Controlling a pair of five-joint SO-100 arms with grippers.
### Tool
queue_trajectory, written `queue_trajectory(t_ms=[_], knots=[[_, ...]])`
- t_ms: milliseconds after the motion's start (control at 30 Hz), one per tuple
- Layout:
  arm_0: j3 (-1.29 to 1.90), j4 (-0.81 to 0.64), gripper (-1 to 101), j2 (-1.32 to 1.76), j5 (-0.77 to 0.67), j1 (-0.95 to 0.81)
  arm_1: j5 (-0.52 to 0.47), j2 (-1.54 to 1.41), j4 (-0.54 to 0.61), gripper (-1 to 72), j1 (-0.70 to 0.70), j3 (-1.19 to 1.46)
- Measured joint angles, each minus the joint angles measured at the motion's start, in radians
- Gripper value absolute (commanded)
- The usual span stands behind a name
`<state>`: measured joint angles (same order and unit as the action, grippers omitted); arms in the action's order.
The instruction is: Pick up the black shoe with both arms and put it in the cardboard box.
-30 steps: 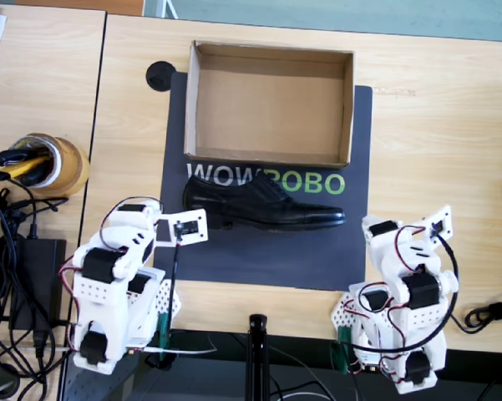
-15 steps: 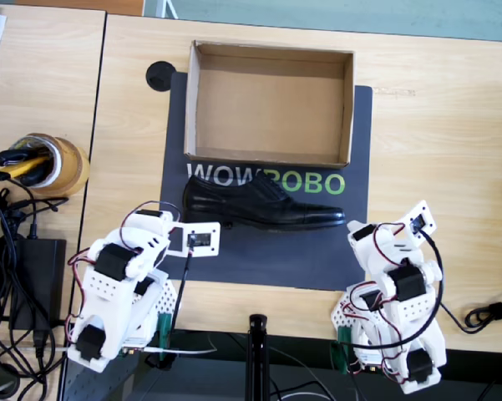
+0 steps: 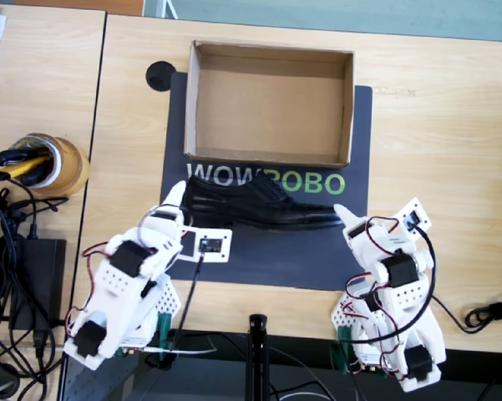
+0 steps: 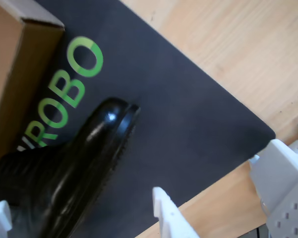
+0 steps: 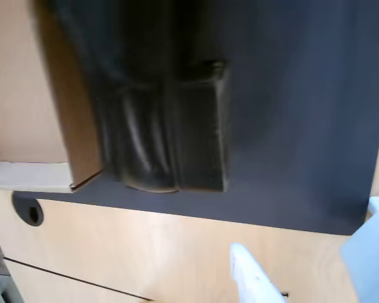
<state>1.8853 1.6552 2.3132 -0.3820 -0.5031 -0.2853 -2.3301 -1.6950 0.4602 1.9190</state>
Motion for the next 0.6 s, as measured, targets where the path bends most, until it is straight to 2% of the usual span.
queue_trajectory(t_ms=[267,600], knots=[[0.002,-0.023,65,-0.141,-0.023,-0.048,0.032,0.087,0.031,44.0,0.028,-0.021],[0.018,-0.087,67,-0.255,-0.029,-0.054,0.087,0.216,0.176,43.7,0.075,-0.009]])
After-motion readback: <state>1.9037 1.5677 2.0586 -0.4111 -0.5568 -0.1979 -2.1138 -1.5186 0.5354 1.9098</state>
